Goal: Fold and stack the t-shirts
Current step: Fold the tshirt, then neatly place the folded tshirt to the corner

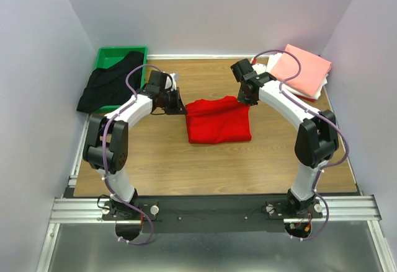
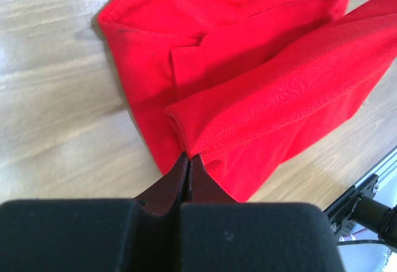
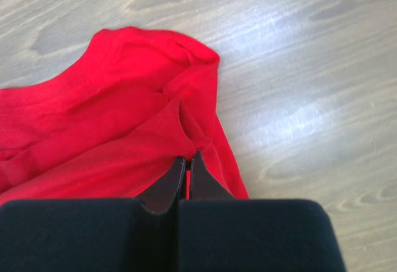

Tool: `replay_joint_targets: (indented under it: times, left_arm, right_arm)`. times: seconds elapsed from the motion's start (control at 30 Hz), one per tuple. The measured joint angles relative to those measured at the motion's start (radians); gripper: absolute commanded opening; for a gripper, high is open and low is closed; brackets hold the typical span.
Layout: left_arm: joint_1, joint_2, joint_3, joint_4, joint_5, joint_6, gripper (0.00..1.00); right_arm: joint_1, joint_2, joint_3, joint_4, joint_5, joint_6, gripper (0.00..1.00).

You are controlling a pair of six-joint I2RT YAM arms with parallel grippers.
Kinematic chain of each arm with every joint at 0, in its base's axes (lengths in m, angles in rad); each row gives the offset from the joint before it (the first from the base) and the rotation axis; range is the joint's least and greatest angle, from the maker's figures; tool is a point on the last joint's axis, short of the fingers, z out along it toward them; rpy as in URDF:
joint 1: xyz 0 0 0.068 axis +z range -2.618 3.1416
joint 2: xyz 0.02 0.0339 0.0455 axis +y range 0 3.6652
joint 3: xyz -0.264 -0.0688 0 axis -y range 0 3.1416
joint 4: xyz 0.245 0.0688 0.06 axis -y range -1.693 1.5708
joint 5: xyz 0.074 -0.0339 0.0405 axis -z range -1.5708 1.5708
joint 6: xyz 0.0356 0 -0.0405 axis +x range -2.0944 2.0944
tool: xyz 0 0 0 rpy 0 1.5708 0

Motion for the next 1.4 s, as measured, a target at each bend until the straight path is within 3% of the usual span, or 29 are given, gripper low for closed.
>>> replay_joint_targets:
  times: [0.3, 0.33, 0.37, 0.43, 0.47, 0.53, 0.57, 0.67, 0.93, 1.13, 1.4]
  left_arm:
    - [0.012, 0.137, 0.087, 0.027, 0.007, 0.0, 0.0]
    - [0.013, 0.147, 0.093, 0.029, 0.007, 0.0, 0.03]
    - [0.015, 0.165, 0.105, 0.032, 0.01, 0.0, 0.25]
    - [0.017, 0.197, 0.134, 0.034, 0.013, 0.0, 0.48]
    - [0.018, 0.224, 0.161, 0.034, 0.012, 0.01, 0.61]
    - [0.024, 0.262, 0.204, 0.024, 0.01, 0.011, 0.73]
    - [0.028, 0.28, 0.231, 0.017, 0.005, 0.014, 0.78]
    - [0.038, 0.294, 0.286, 0.004, -0.01, 0.018, 0.78]
    - [0.048, 0.244, 0.259, 0.029, -0.018, 0.033, 0.78]
    - [0.042, 0.21, 0.128, 0.052, 0.002, 0.042, 0.78]
    - [0.011, 0.203, 0.06, 0.087, 0.016, 0.04, 0.78]
  right_arm:
    - [-0.042, 0.138, 0.06, 0.043, -0.028, -0.075, 0.0]
    - [-0.044, 0.153, 0.068, 0.049, -0.03, -0.082, 0.0]
    - [-0.047, 0.169, 0.082, 0.051, -0.033, -0.091, 0.05]
    - [-0.054, 0.198, 0.109, 0.051, -0.04, -0.105, 0.26]
    - [-0.058, 0.21, 0.124, 0.051, -0.043, -0.114, 0.53]
    - [-0.076, 0.24, 0.162, 0.055, -0.051, -0.129, 0.69]
    - [-0.088, 0.248, 0.179, 0.055, -0.056, -0.142, 0.81]
    - [-0.114, 0.249, 0.212, 0.053, -0.079, -0.167, 0.93]
    - [-0.179, 0.203, 0.206, 0.069, -0.2, -0.21, 0.97]
    - [-0.24, 0.073, 0.008, 0.126, -0.378, -0.254, 0.97]
    - [-0.295, -0.053, -0.221, 0.231, -0.606, -0.327, 0.98]
